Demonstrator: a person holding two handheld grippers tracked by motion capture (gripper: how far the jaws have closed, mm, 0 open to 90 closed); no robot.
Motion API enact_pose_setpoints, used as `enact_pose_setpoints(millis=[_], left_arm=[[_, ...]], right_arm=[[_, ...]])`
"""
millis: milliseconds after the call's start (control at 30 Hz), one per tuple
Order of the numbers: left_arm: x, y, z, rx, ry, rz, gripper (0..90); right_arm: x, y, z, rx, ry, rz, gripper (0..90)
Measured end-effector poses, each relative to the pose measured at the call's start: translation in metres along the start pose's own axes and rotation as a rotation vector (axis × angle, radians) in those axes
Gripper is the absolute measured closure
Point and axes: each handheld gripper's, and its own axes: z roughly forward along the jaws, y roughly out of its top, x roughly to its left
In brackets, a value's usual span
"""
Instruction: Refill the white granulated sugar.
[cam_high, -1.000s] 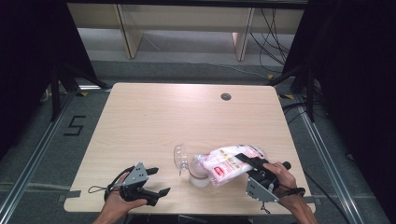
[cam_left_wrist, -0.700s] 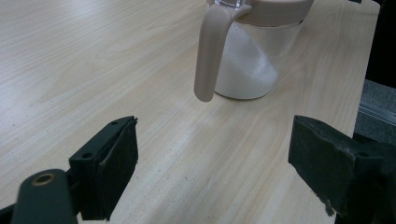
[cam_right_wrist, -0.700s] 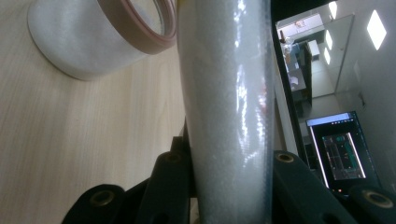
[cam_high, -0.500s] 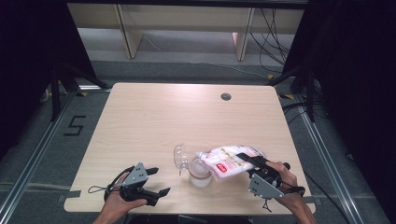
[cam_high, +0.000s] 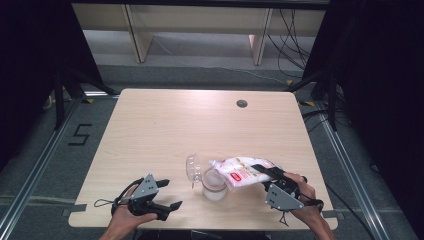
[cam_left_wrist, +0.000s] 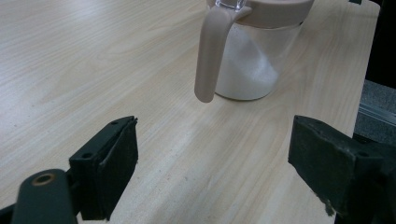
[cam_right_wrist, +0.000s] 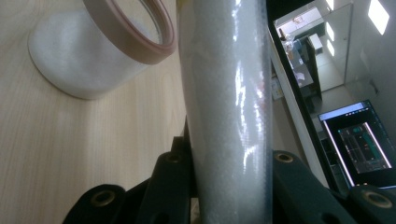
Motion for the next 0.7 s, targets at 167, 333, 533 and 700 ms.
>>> enact_pose_setpoints(millis=[167,333,533,700], left_arm=[[0.0,0.0,0.0,-0.002,0.001,-0.006,15.6],[0.0,0.0,0.0,0.0,0.0,-0.006,15.6],[0.0,0.0,0.0,0.0,0.0,-0.006,15.6],[0.0,0.0,0.0,0.002,0.0,-0.004,15.6]], right_arm=[[0.001,-0.004,-0.001,-0.011,-0.011,0.07,77.6],[0.001,-0.007,-0.002,-0.016,-0.006,0.13,77.8],[0.001,-0.012,0.002,-0.047,-0.004,0.191,78.0],[0.0,-0.017,0.006,-0.058,-0.001,0.236,78.1]])
